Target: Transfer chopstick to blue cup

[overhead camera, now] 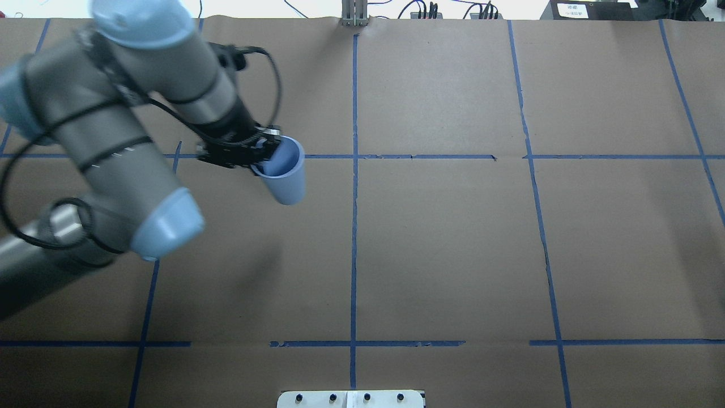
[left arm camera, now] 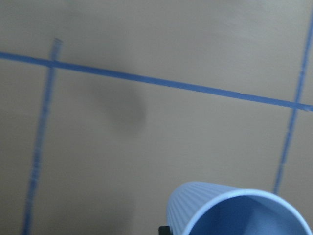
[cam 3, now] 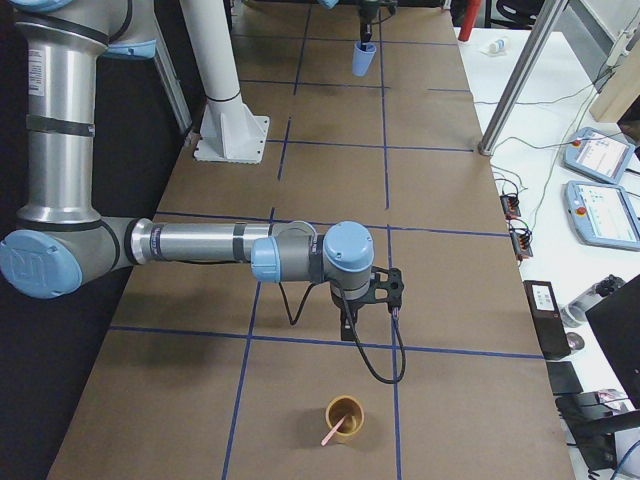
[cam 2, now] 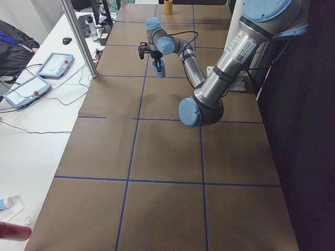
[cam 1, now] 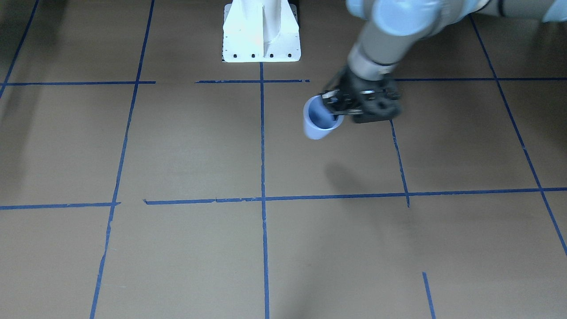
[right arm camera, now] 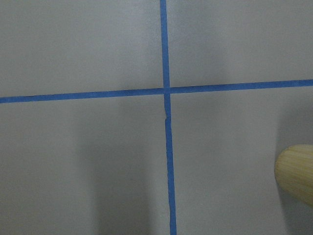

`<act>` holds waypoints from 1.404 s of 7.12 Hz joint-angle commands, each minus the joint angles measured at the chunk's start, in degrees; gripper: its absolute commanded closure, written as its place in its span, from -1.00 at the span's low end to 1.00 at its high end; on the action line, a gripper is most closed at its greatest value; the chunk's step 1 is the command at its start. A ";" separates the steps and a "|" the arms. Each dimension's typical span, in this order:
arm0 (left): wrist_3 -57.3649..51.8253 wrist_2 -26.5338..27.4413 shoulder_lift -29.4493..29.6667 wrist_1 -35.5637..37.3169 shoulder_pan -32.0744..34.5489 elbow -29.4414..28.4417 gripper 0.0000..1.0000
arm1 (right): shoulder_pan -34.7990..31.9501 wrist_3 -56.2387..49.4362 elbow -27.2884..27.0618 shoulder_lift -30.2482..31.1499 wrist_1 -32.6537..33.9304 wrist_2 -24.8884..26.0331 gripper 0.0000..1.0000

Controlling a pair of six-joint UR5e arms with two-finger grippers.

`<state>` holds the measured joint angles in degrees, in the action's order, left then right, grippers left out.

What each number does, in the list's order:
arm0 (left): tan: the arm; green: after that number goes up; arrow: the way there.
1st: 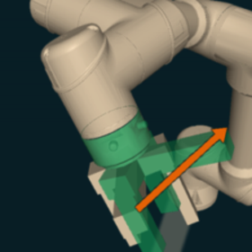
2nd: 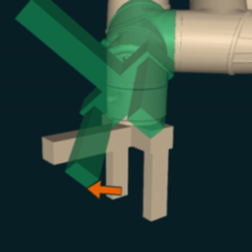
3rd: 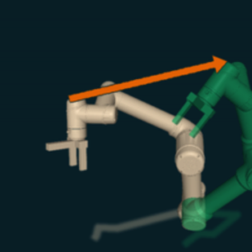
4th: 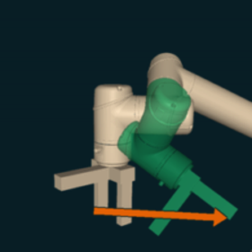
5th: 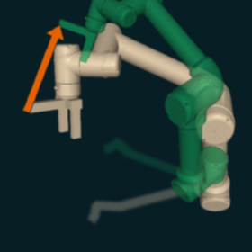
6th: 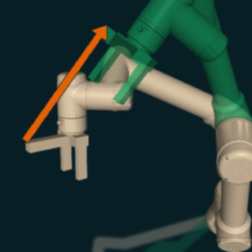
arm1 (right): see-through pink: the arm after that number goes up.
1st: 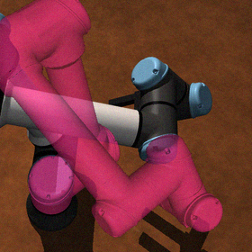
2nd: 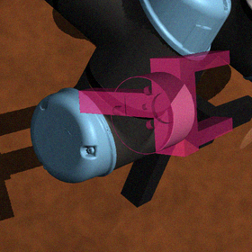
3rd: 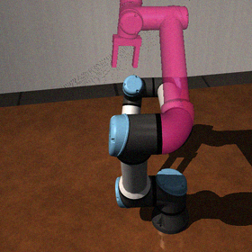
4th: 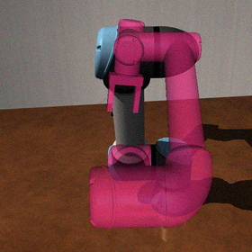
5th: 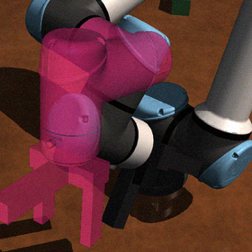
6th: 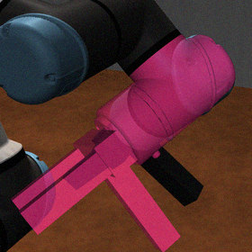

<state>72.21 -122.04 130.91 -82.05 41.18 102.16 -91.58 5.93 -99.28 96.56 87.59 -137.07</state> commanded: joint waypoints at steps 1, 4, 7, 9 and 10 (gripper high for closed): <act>5.13 6.54 6.09 -11.17 -5.66 -11.84 1.00 | 0.00 0.04 -0.21 -0.05 0.03 -1.09 -1.00; 4.70 6.64 7.08 -13.05 -6.63 -16.12 0.99 | 0.00 0.04 -0.39 -0.05 0.03 -1.27 -1.00; 4.70 6.55 5.85 -13.66 -7.86 -16.21 0.89 | -0.09 0.04 -0.21 -0.05 0.03 -1.27 -1.00; 4.70 6.55 5.94 -13.93 -8.31 -16.12 0.45 | 0.00 -0.04 -0.12 -0.05 0.03 -1.27 -1.00; 4.52 6.46 5.67 -13.75 -8.31 -15.68 -0.99 | -0.09 -0.05 -0.12 -0.05 0.03 -1.27 -1.00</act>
<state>76.88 -115.51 136.78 -95.86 32.94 86.14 -91.61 5.91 -99.44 96.50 87.63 -138.34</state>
